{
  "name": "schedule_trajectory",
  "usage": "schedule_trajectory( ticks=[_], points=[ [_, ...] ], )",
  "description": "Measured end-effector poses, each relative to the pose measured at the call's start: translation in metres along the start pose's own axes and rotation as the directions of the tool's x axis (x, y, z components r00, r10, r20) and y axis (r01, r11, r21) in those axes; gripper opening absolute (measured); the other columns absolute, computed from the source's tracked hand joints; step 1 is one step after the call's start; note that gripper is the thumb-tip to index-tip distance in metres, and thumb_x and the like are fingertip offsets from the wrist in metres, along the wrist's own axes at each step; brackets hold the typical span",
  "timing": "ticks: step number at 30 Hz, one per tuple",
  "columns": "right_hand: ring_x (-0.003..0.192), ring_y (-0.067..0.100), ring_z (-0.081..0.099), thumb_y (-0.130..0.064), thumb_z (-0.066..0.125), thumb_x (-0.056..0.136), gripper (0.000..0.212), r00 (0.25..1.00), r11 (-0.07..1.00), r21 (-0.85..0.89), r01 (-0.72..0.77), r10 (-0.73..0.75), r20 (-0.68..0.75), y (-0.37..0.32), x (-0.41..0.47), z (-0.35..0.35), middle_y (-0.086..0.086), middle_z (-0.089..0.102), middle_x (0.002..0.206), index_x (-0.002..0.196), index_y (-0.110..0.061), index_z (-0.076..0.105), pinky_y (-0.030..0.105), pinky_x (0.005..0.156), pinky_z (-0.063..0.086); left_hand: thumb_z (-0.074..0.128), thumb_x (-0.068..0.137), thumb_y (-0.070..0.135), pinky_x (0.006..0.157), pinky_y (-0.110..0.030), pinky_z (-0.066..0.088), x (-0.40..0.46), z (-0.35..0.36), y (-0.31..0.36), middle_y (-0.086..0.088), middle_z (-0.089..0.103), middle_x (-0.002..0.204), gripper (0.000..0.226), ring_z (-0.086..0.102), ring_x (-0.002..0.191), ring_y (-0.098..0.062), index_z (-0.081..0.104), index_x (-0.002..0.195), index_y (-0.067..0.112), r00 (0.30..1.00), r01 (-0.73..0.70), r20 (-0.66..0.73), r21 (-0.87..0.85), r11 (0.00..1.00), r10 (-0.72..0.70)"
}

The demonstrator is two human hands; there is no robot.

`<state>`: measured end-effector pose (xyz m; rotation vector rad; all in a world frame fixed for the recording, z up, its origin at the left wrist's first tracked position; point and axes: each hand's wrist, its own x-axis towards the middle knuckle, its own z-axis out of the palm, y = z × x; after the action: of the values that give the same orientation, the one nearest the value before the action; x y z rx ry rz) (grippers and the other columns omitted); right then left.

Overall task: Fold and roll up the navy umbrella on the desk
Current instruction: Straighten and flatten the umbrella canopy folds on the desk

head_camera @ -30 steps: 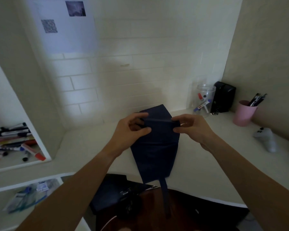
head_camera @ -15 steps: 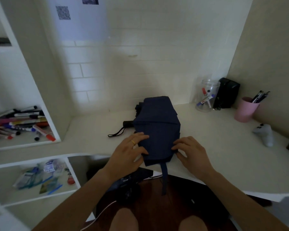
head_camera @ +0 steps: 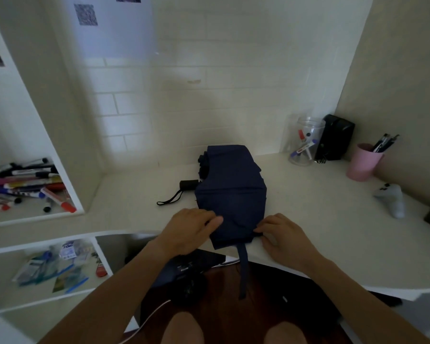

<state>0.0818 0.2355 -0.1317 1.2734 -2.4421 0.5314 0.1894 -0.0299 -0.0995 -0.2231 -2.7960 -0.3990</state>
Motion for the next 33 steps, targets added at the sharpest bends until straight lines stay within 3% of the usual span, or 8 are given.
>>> schedule_trajectory(
  ticks=[4,7,9,13,17,23,29,33],
  points=[
    [0.093,0.016,0.064,-0.014,0.062,0.078,0.03,0.998,1.0,0.023,0.019,-0.02,0.056,-0.001,0.003,-0.006,-0.007,0.072,0.106,0.103,-0.02,0.078,0.023,0.077,0.053,0.039,0.106,0.038,0.088,-0.036,0.052,0.029,0.006,0.002,0.0,0.066,0.107,0.037,0.059,0.097,-0.017,0.069,0.109,0.016,0.963,-0.195,-0.168,0.108,0.975,0.211],
    [0.096,0.012,0.061,-0.022,0.055,0.082,0.031,0.993,0.999,0.039,-0.004,0.0,0.116,-0.001,0.004,-0.009,-0.01,0.07,0.107,0.103,-0.023,0.078,0.028,0.082,0.054,0.037,0.105,0.046,0.118,-0.037,0.036,0.038,0.02,-0.004,-0.003,0.047,0.154,0.049,0.039,0.144,-0.021,0.056,0.142,0.021,0.955,-0.297,0.051,0.185,0.937,0.292],
    [0.095,0.01,0.058,-0.03,0.051,0.088,0.03,0.996,0.997,0.079,-0.025,0.018,0.092,-0.001,0.008,-0.011,-0.011,0.069,0.104,0.099,-0.025,0.078,0.031,0.082,0.055,0.026,0.105,0.055,0.126,-0.04,0.02,0.034,0.031,-0.01,-0.001,0.024,0.167,0.058,0.016,0.156,-0.019,0.038,0.155,0.028,0.945,-0.31,0.182,0.244,0.919,0.271],
    [0.116,0.011,0.055,-0.026,0.054,0.097,0.027,0.999,0.991,0.135,0.012,-0.005,-0.051,-0.006,0.032,-0.007,-0.006,0.064,0.127,0.119,-0.024,0.07,0.028,0.099,0.048,0.014,0.106,0.056,0.128,-0.039,0.009,0.029,0.041,-0.014,0.004,0.006,0.17,0.058,-0.001,0.157,-0.012,0.022,0.159,0.037,0.949,-0.279,0.223,0.26,0.924,0.223],
    [0.153,0.011,0.011,-0.052,0.031,0.102,0.059,0.956,0.999,0.033,-0.003,-0.007,0.293,0.005,0.051,0.012,-0.007,0.016,0.166,0.157,-0.031,0.024,0.036,0.125,0.013,0.016,0.105,0.061,0.127,-0.037,0.001,0.029,0.04,-0.016,0.005,-0.001,0.171,0.053,-0.008,0.156,-0.012,0.013,0.157,0.049,0.954,-0.253,0.226,0.259,0.932,0.196],
    [0.148,-0.003,-0.016,-0.075,0.015,0.093,0.076,0.862,0.998,-0.068,0.0,0.034,0.505,0.026,0.047,0.02,-0.022,-0.016,0.16,0.156,-0.04,-0.008,0.034,0.125,-0.007,0.026,0.102,0.069,0.127,-0.035,-0.004,0.025,0.043,-0.031,0.008,-0.007,0.17,0.061,-0.008,0.156,-0.01,-0.001,0.155,0.055,0.959,-0.191,0.247,0.208,0.959,0.138],
    [0.15,-0.002,-0.007,-0.079,0.022,0.09,0.081,0.896,1.0,0.006,-0.016,0.012,0.443,0.028,0.046,0.025,-0.023,-0.005,0.162,0.157,-0.04,0.0,0.034,0.125,-0.003,0.037,0.098,0.071,0.127,-0.031,0.004,0.025,0.047,-0.034,0.013,0.003,0.17,0.073,-0.001,0.155,-0.002,0.009,0.16,0.042,0.976,-0.156,0.177,0.162,0.975,0.126],
    [0.121,-0.004,0.053,-0.058,0.068,0.083,0.055,0.964,0.878,0.416,-0.237,0.157,0.216,0.03,0.061,0.003,-0.02,0.057,0.135,0.132,-0.035,0.06,0.024,0.109,0.041,0.037,0.099,0.071,0.128,-0.034,0.007,0.025,0.048,-0.035,0.01,0.006,0.17,0.073,0.003,0.156,-0.006,0.012,0.16,0.04,0.977,-0.164,0.164,0.181,0.97,0.135]
  ],
)
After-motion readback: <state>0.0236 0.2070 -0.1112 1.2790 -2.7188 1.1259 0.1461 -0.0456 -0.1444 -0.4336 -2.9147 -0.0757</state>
